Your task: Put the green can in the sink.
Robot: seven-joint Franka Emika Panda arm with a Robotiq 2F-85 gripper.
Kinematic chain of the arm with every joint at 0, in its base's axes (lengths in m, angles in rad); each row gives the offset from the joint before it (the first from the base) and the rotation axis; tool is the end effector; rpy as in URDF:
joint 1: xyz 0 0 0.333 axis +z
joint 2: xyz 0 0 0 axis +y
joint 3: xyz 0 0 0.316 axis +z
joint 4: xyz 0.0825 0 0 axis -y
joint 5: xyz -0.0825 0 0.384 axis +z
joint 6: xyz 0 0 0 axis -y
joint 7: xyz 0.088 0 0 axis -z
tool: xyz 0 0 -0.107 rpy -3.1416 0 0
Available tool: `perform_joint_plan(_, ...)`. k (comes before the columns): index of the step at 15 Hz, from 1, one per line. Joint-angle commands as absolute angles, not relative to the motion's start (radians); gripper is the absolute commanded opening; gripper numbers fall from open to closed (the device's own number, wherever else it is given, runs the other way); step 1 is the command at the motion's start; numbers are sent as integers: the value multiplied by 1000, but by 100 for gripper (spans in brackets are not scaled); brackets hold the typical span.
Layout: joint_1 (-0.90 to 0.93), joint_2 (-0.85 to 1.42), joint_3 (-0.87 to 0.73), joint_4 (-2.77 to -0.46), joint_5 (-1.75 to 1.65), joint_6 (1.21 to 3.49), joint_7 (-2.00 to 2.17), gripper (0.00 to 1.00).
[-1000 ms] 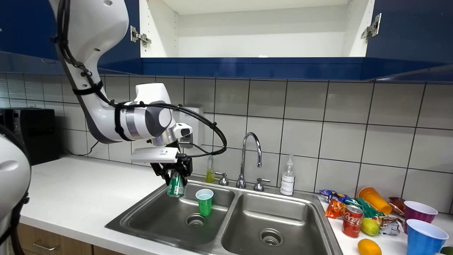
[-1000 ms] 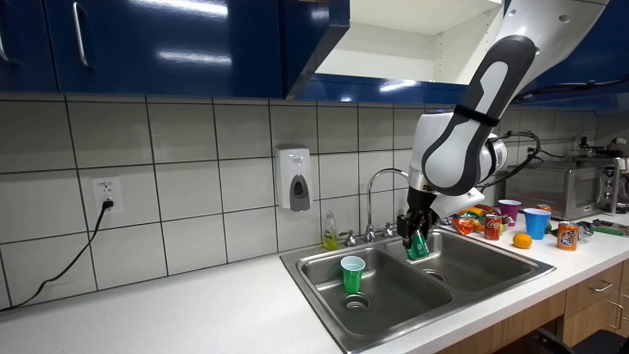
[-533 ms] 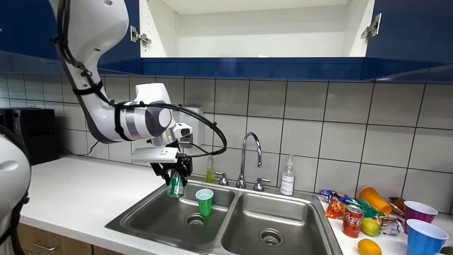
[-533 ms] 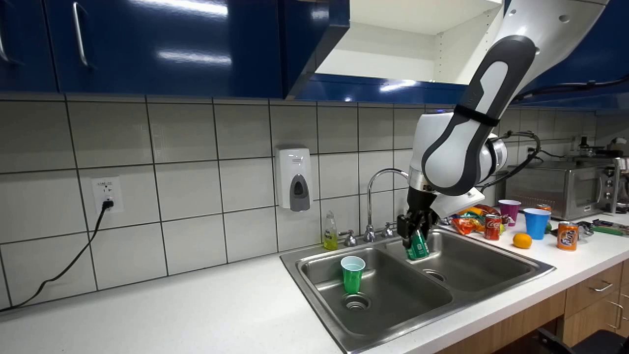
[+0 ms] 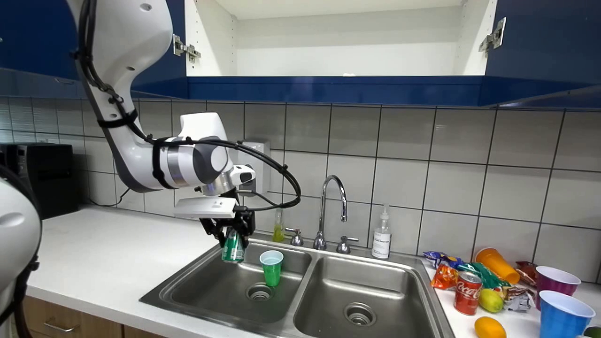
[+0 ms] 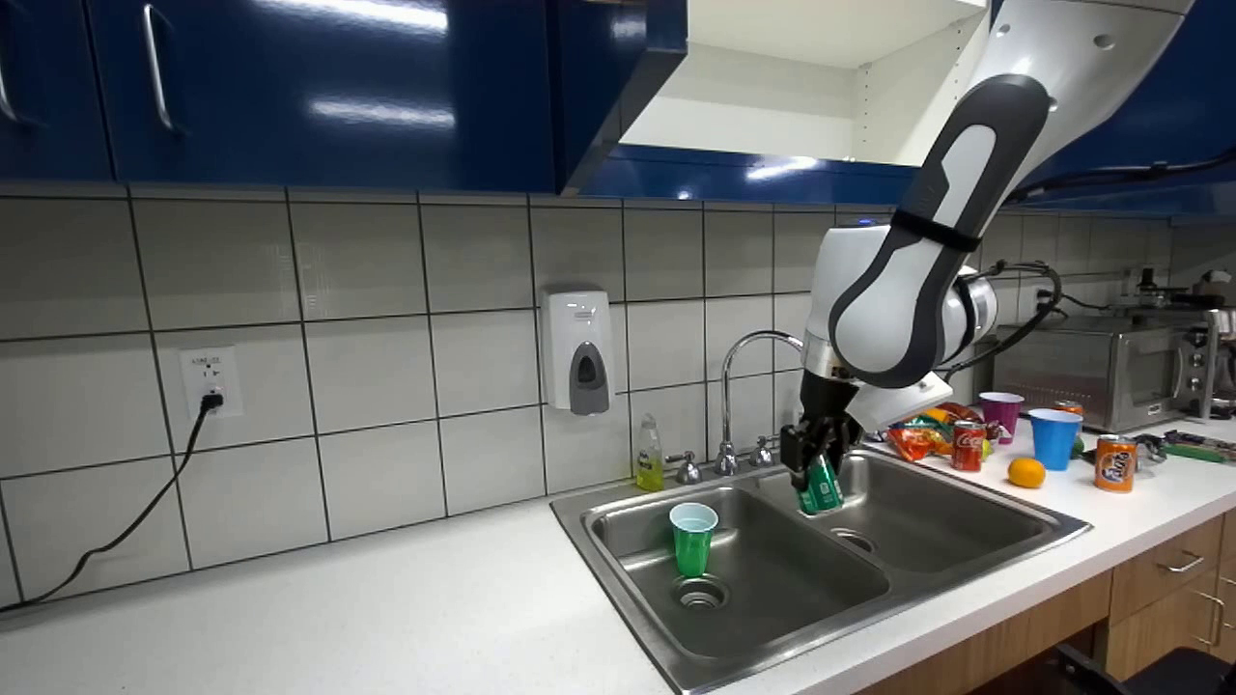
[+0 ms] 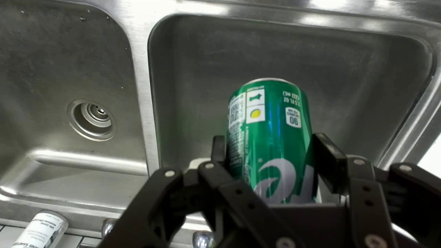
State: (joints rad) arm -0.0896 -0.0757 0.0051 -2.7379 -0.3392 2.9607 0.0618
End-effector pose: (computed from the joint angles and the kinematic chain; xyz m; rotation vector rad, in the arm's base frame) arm 0.4212 -0.0132 0.2735 2.9840 0.2670 0.4425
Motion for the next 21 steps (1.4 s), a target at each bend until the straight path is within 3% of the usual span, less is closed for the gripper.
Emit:
perform_joint_plan(1,-94,-33,3,-2724,-347,3034,65,39)
perform_joint_plan(10,-92,145,11,-2672,-331,3170,50,39)
perform_joint_plan(21,90,354,-163,-2554,-346,3275,62,39)
